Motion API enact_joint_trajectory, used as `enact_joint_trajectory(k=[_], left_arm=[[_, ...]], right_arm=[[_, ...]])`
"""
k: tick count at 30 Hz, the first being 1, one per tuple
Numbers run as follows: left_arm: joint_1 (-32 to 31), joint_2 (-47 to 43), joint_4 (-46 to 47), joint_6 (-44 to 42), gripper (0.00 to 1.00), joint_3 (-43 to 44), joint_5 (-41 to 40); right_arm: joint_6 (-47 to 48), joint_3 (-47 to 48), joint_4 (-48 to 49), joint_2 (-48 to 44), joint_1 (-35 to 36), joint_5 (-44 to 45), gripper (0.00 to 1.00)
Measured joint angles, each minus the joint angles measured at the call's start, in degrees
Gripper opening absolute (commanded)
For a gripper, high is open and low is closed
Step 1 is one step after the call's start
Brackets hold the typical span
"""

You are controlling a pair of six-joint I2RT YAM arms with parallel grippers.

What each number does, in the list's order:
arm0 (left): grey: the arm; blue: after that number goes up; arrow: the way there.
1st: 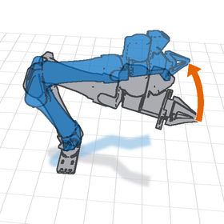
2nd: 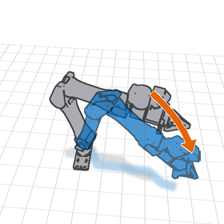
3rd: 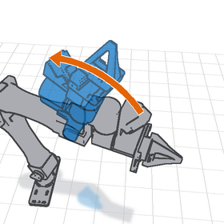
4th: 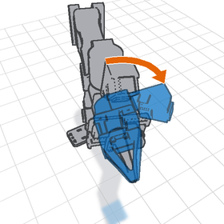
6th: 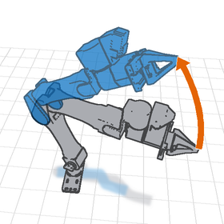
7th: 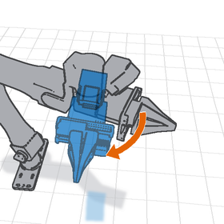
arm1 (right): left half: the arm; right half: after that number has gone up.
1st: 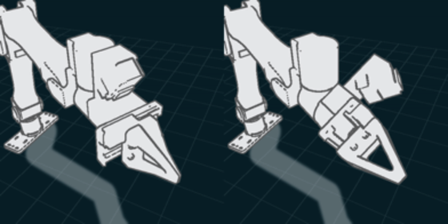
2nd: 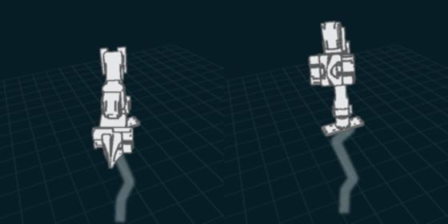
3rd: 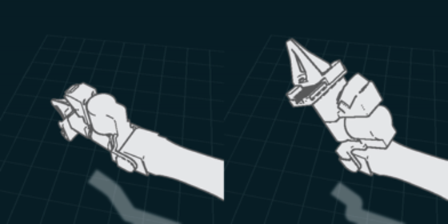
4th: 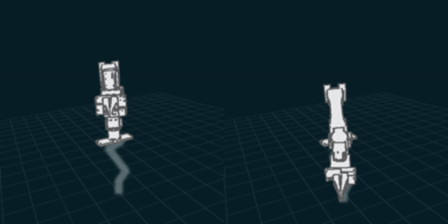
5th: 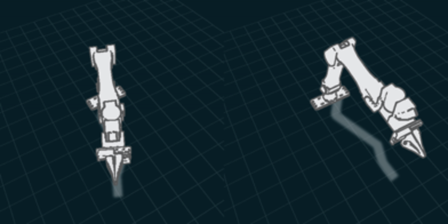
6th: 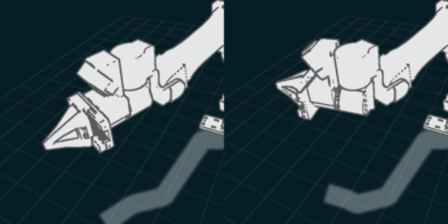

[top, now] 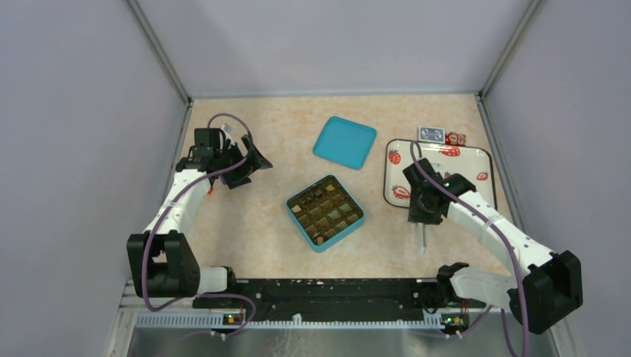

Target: Pack the chocolate

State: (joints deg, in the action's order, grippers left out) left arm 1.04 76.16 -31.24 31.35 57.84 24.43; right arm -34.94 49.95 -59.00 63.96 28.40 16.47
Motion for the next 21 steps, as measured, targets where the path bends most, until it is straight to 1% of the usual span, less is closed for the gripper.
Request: enact_joint_trajectory(k=[3,9,16,21], left_arm=[[0.0,0.0,0.0,0.0,0.98,0.0,0.0],[0.0,0.0,0.0,0.0,0.98,0.0,0.0],[0.0,0.0,0.0,0.0,0.98,0.0,0.0],[0.0,0.0,0.0,0.0,0.98,0.0,0.0]], right_arm=[[-0.1,0.0,-0.1,0.0,0.0,0.0,0.27],[0.0,1.5,-0.8,-0.1,0.0,0.1,0.24],[0.5,6.8,-1.9,-1.7,0.0,0.0,0.2],[2.9,10.9,-0.1,-4.0,0.9,-4.4,0.19]])
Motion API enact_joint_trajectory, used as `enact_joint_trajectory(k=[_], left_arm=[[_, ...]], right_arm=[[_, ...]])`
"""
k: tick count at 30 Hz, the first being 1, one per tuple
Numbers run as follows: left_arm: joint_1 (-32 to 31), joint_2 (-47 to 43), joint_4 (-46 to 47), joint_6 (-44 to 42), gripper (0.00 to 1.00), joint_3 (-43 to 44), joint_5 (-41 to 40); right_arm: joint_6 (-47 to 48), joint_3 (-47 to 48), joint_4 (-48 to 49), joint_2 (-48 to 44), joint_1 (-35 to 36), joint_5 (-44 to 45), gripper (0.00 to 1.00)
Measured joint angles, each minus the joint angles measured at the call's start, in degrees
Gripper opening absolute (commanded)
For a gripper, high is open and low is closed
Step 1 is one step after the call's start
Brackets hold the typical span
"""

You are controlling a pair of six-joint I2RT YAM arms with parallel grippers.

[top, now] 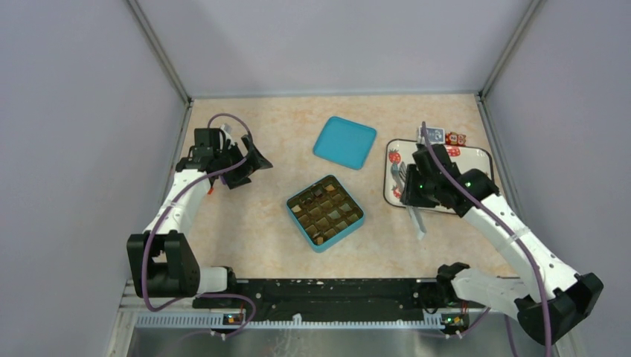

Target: Pack the chocolate

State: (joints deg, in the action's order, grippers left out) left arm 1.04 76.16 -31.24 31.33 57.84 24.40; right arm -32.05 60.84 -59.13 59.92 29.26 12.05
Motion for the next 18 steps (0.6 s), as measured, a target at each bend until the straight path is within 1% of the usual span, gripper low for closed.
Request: enact_joint_trajectory(k=[4,8,11,15,18], left_arm=[[0.0,0.0,0.0,0.0,0.98,0.0,0.0],[0.0,0.0,0.0,0.0,0.98,0.0,0.0],[0.0,0.0,0.0,0.0,0.98,0.0,0.0],[0.0,0.0,0.0,0.0,0.98,0.0,0.0],[0.0,0.0,0.0,0.0,0.98,0.0,0.0]], right_arm=[[2.1,0.8,3.1,-2.1,5.4,-5.1,0.18],[4.0,1.1,4.9,-1.6,14.4,-7.8,0.17],[5.2,1.1,5.2,0.5,21.2,-9.2,0.18],[6.1,1.1,5.1,3.8,26.3,-10.7,0.18],[6.3,1.1,5.1,4.7,28.0,-11.2,0.18]])
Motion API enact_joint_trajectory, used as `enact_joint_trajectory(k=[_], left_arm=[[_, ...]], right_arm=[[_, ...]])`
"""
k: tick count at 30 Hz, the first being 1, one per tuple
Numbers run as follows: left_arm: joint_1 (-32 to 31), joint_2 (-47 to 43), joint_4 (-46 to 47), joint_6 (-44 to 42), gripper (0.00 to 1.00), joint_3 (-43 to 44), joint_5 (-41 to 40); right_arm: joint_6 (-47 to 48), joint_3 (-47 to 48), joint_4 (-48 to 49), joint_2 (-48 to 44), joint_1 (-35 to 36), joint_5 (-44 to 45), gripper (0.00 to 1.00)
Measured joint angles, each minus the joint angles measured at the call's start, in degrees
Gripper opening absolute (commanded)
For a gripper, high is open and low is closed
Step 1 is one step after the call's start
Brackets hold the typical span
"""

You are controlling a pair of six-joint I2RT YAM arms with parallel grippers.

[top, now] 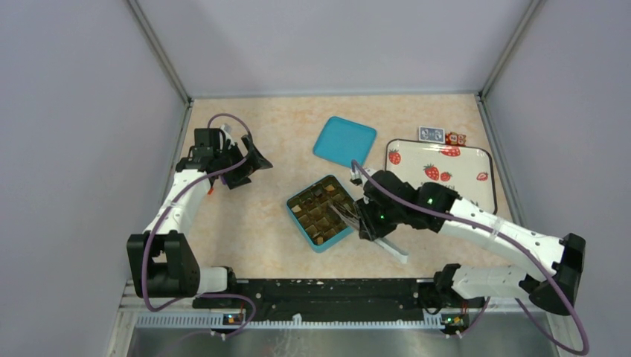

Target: Pack the chocolate

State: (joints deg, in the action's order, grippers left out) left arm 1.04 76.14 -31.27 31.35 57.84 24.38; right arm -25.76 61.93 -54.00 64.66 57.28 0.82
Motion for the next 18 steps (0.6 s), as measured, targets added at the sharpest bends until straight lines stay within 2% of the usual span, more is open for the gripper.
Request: enact_joint_trajectory(k=[18], left_arm=[[0.0,0.0,0.0,0.0,0.98,0.0,0.0]], right_arm=[[1.3,-1.5,0.0,3.0,2.7,-1.0,0.2]])
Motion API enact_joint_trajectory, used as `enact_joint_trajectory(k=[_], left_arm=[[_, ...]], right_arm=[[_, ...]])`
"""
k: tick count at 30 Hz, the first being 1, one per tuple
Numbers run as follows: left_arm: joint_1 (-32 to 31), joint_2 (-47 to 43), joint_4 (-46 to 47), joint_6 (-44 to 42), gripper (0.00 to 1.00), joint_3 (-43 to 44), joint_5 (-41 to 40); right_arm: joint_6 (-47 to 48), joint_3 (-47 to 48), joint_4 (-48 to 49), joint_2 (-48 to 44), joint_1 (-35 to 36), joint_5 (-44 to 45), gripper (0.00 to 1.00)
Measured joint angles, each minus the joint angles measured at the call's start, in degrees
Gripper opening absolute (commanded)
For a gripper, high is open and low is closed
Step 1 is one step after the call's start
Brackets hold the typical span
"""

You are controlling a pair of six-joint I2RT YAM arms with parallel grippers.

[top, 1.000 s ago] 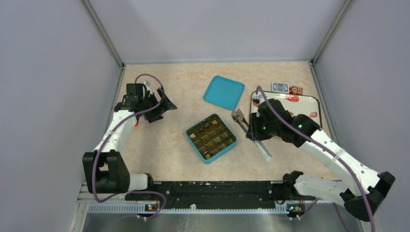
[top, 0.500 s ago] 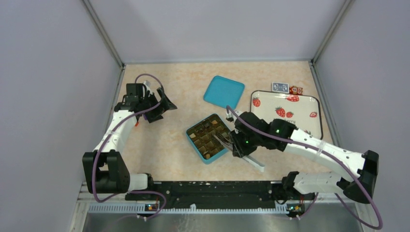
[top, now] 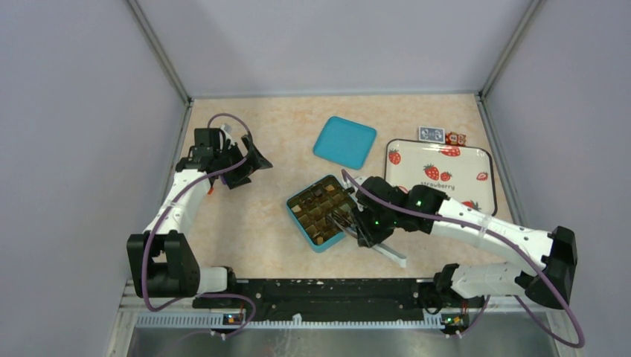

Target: Pack the chocolate

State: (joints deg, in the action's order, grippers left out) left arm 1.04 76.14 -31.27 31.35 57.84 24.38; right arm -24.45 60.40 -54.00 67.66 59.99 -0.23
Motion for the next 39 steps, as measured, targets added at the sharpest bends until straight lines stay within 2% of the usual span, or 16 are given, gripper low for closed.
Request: enact_joint_trajectory(k=[10,16,22,26,33,39], left_arm=[[0.0,0.0,0.0,0.0,0.98,-0.1,0.0],[0.0,0.0,0.0,0.0,0.98,-0.3,0.0],[0.0,0.0,0.0,0.0,0.98,-0.3,0.0],[0.0,0.0,0.0,0.0,0.98,-0.3,0.0],[0.0,0.0,0.0,0.0,0.98,-0.3,0.0],[0.0,0.0,0.0,0.0,0.98,-0.3,0.0]], right_arm=[[0.9,0.0,0.0,0.0,2.3,-1.6,0.23],[0.9,0.0,0.0,1.1,2.5,-1.5,0.34],[0.9,0.0,0.1,1.4,2.5,-1.2,0.4],[0.9,0.0,0.2,1.4,2.5,-0.9,0.38],[0.7,0.0,0.6,1.0,2.5,0.9,0.28],[-0.4,0.0,1.1,-3.7,2.5,5.6,0.27]])
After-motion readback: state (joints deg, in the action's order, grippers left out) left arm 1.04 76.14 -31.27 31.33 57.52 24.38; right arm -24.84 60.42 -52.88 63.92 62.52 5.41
